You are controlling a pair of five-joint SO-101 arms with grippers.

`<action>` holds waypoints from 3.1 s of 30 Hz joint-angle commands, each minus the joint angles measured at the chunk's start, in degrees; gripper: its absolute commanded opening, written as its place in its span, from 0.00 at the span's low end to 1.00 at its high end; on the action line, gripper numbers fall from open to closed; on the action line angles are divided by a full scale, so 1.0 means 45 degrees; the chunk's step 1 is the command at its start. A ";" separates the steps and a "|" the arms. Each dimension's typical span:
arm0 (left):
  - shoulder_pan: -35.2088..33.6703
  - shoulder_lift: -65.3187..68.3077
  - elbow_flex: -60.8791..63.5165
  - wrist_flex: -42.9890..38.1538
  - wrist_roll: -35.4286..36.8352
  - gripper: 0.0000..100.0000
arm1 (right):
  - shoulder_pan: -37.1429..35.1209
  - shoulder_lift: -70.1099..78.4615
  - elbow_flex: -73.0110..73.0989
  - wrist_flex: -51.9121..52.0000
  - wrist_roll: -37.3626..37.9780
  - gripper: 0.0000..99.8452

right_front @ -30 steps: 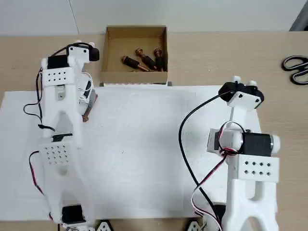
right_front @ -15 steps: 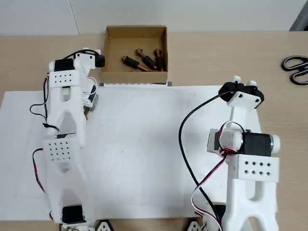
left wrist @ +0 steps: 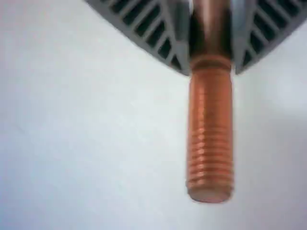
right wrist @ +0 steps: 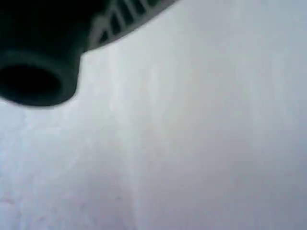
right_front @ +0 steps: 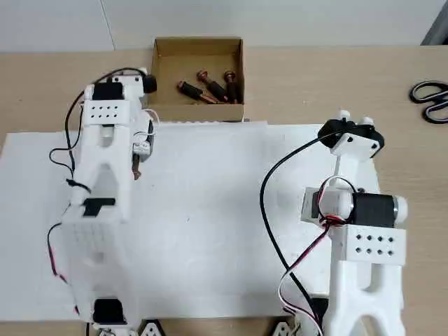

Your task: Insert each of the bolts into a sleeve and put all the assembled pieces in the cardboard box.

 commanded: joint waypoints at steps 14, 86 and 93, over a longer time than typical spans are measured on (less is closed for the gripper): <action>0.0078 -0.5763 0.3741 0.0254 0.7951 0.00 | 0.0029 -0.0381 -0.0039 -0.0127 -0.0352 0.00; -0.1328 -0.3673 0.4386 0.0039 -0.5724 0.24 | 0.0029 -0.0381 -0.0039 -0.0127 -0.0274 0.00; -0.1035 -0.3712 0.3878 -0.0547 -1.2855 0.14 | 0.0029 -0.0381 -0.0039 -0.0127 -0.0234 0.00</action>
